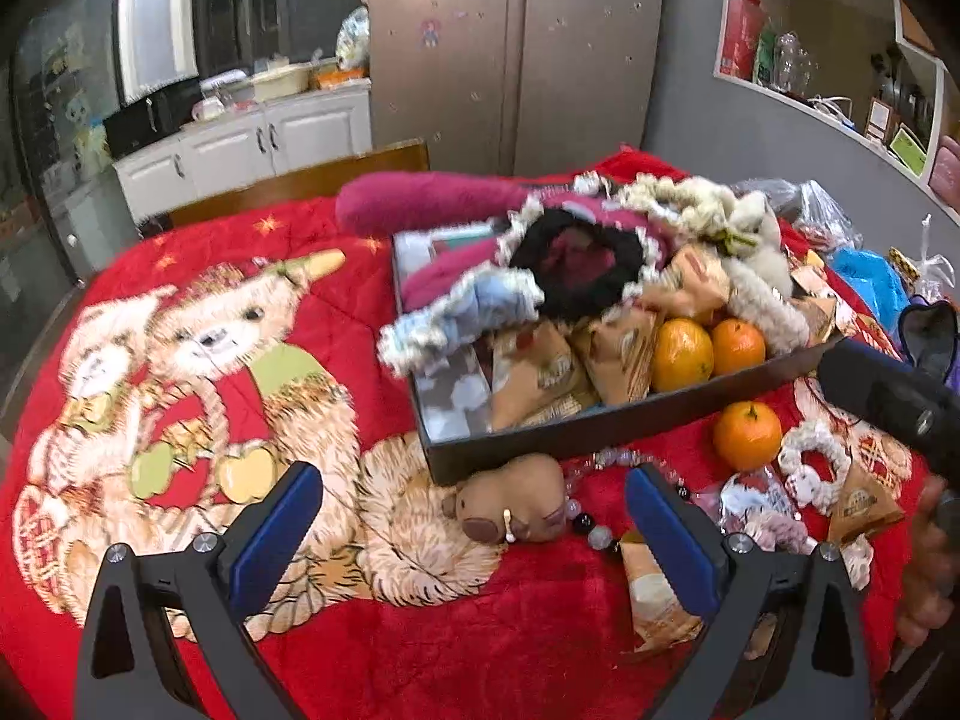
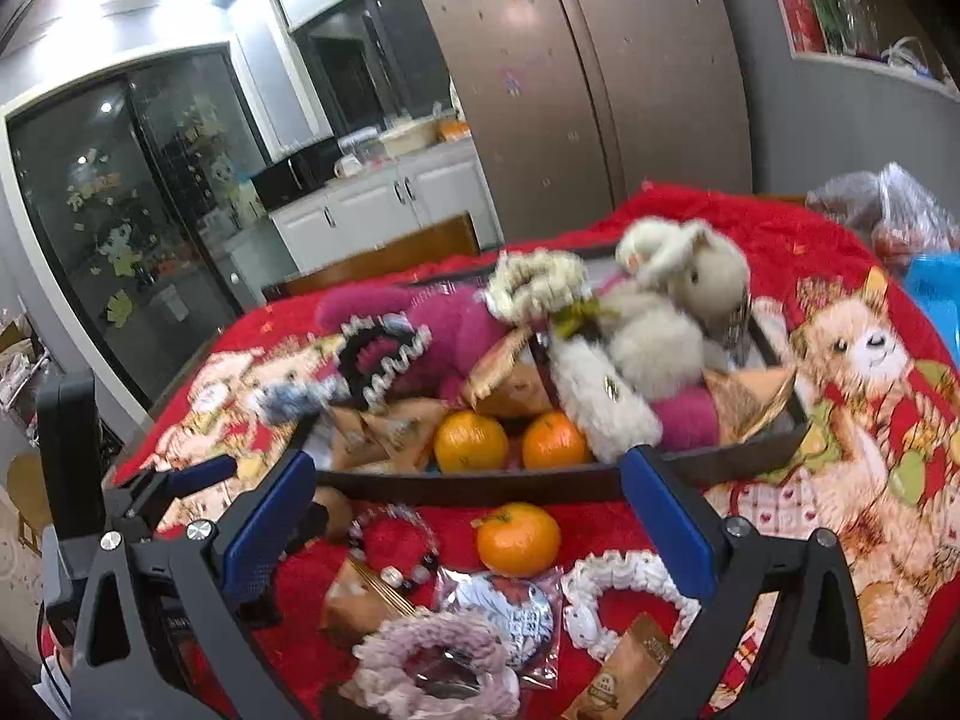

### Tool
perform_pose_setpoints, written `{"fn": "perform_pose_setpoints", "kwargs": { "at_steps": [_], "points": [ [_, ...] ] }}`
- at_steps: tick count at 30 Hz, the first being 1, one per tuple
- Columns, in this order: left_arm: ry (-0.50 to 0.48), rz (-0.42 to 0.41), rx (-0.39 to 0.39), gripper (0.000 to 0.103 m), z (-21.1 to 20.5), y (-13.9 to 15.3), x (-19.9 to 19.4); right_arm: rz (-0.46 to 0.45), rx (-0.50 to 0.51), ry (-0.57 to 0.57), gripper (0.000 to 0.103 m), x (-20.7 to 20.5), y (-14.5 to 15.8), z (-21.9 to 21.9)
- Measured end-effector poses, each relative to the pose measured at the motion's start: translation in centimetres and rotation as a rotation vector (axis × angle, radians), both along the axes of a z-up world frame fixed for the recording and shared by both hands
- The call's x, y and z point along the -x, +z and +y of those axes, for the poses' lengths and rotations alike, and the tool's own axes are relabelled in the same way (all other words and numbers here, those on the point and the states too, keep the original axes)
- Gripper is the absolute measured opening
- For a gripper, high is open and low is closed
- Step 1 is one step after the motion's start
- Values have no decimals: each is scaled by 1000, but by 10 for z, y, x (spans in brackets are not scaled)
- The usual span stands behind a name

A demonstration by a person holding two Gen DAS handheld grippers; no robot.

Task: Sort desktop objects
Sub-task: 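Withdraw both open tools from the box toward the remaining items, then grasp the small brown plush toy with the left tool while the right tool grasps a mandarin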

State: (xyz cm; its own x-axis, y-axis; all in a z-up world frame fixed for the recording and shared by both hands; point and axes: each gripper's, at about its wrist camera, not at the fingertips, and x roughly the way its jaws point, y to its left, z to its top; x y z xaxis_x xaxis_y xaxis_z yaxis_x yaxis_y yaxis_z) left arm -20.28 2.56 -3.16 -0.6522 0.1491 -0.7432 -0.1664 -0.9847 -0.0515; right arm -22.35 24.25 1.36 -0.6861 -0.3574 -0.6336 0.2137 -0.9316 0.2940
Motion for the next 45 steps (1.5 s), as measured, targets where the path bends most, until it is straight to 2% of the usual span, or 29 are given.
{"fn": "perform_pose_setpoints", "kwargs": {
  "at_steps": [4,9,12,15,26,29,30,31,32,34,35,45],
  "points": [
    [-6,-11,25,103,1,-7,3,-34,-51,-1,103,2,-20,-6],
    [-11,-56,0,103,-1,-20,7,-70,-117,-15,103,6,-42,-8],
    [-10,-70,-9,103,-3,-26,10,-79,-86,-18,103,9,-45,-4],
    [-1,-84,-49,103,-9,-28,10,-104,-46,-23,94,13,-52,1],
    [-4,-84,-32,103,-7,-28,10,-108,-140,-18,75,11,-56,-16],
    [-4,-84,-33,103,-6,-28,11,-112,-150,1,61,12,-59,-18],
    [-5,-83,-32,103,-6,-28,11,-114,-147,9,52,12,-59,-19],
    [-5,-83,-34,100,-6,-28,11,-118,-144,19,44,12,-60,-21],
    [-9,-74,-42,95,-6,-27,10,-125,-145,24,41,13,-62,-22],
    [-25,-49,-63,52,-5,-22,8,-127,-143,27,41,14,-62,-23],
    [-23,-43,-74,50,-5,-21,7,-127,-142,27,41,14,-62,-24],
    [-2,-45,-116,50,-10,-19,9,-107,-185,29,40,11,-63,-33]
  ]
}}
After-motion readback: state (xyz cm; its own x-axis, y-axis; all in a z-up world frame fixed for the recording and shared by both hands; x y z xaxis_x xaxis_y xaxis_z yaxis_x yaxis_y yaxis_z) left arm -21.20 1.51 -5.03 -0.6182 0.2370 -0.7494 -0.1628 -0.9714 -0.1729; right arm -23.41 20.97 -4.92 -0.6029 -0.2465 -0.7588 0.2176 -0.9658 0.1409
